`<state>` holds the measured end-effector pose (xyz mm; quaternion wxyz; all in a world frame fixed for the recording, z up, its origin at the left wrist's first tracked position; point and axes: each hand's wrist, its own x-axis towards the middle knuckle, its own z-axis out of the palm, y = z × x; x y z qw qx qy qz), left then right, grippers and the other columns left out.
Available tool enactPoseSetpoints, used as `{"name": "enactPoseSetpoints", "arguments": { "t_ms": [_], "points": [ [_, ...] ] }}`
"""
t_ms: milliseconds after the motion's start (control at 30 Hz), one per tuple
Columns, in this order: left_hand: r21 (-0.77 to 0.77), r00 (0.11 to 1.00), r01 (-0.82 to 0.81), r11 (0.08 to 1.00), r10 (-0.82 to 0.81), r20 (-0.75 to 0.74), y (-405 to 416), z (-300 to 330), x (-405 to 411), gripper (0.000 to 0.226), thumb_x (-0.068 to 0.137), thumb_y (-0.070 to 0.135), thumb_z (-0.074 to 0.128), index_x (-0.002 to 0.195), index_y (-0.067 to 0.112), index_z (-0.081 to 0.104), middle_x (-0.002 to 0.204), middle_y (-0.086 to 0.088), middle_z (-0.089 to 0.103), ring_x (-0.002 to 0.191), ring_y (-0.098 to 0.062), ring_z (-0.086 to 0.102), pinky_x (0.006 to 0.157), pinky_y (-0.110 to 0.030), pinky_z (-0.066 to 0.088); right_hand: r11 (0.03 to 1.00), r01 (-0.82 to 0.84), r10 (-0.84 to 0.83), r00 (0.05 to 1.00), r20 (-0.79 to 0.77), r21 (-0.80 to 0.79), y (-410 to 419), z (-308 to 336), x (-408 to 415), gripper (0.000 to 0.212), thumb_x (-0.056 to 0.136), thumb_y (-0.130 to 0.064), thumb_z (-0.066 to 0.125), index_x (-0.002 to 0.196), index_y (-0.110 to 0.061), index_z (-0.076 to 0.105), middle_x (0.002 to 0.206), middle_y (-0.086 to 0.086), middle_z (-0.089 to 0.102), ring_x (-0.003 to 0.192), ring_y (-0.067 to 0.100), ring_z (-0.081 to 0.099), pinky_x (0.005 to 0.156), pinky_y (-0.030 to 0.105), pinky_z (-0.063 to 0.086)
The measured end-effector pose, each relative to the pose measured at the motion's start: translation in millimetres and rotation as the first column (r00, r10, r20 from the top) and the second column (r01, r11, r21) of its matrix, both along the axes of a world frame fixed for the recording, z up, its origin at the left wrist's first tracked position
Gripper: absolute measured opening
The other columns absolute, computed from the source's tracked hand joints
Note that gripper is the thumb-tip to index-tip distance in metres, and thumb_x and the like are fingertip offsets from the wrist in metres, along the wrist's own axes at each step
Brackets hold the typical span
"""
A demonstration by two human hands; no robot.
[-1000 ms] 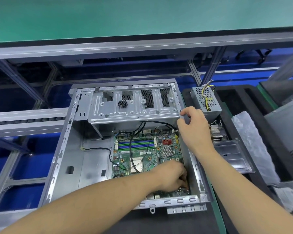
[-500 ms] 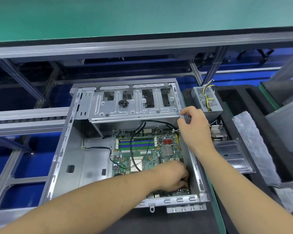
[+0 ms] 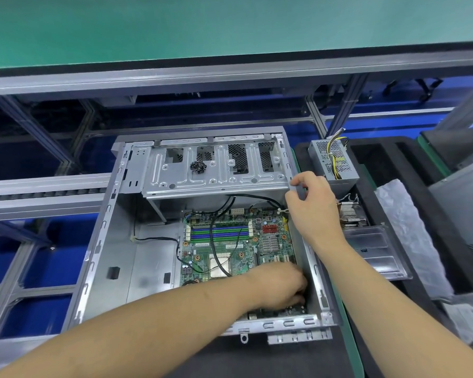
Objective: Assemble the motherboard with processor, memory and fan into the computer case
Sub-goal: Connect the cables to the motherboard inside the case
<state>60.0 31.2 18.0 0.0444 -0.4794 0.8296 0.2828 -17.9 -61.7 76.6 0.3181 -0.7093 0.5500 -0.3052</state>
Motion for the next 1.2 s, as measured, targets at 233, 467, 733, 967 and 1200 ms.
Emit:
{"name": "enactPoseSetpoints", "arguments": {
  "t_ms": [233, 467, 733, 967, 1200],
  "points": [
    [0.097, 0.973, -0.217, 0.971, 0.223, -0.056, -1, 1, -8, 0.026, 0.088, 0.018, 0.067, 0.065, 0.013, 0.056, 0.066, -0.005, 0.056, 0.060, -0.024, 0.051, 0.051, -0.024, 0.036, 1.000, 0.002, -0.002, 1.000, 0.011, -0.002, -1, -1, 0, 0.015, 0.092, -0.015, 0.059, 0.102, -0.026, 0.057, 0.107, -0.002, 0.050, 0.082, 0.003, 0.051, 0.066, 0.009, 0.031],
    [0.174, 0.936, -0.327, 0.929, 0.344, -0.079, -1, -1, -13, 0.041, 0.083, 0.013, 0.068, 0.052, 0.020, 0.042, 0.053, 0.003, 0.044, 0.050, -0.012, 0.043, 0.044, -0.023, 0.029, 1.000, 0.000, 0.000, 1.000, 0.006, -0.001, -2, -2, 1, 0.015, 0.092, -0.016, 0.058, 0.101, -0.027, 0.056, 0.108, -0.002, 0.050, 0.081, 0.004, 0.050, 0.066, 0.010, 0.032],
    [0.174, 0.939, -0.318, 0.932, 0.335, -0.075, -1, 4, -13, 0.042, 0.083, 0.013, 0.066, 0.050, 0.017, 0.041, 0.050, 0.001, 0.043, 0.047, -0.011, 0.041, 0.042, -0.022, 0.027, 1.000, -0.002, 0.002, 1.000, 0.016, 0.000, -2, -3, 0, 0.015, 0.091, -0.016, 0.059, 0.101, -0.027, 0.056, 0.108, -0.002, 0.050, 0.086, 0.005, 0.051, 0.068, 0.010, 0.033],
    [0.225, 0.928, -0.342, 0.912, 0.366, -0.073, -1, 4, -13, 0.043, 0.083, 0.012, 0.070, 0.052, 0.020, 0.042, 0.052, 0.005, 0.043, 0.048, -0.008, 0.040, 0.041, -0.022, 0.028, 1.000, -0.003, 0.003, 1.000, 0.018, 0.003, -3, -4, 0, 0.015, 0.092, -0.016, 0.059, 0.101, -0.027, 0.056, 0.108, -0.002, 0.050, 0.083, 0.006, 0.052, 0.068, 0.011, 0.033],
    [0.232, 0.913, -0.371, 0.899, 0.399, -0.087, 0, 7, -15, 0.045, 0.080, 0.007, 0.068, 0.047, 0.019, 0.039, 0.047, 0.003, 0.040, 0.045, -0.011, 0.039, 0.041, -0.021, 0.027, 1.000, -0.006, 0.006, 1.000, 0.011, -0.008, -3, -4, 0, 0.014, 0.091, -0.016, 0.059, 0.100, -0.026, 0.056, 0.107, -0.003, 0.050, 0.079, 0.004, 0.049, 0.067, 0.011, 0.032]
  ]
}}
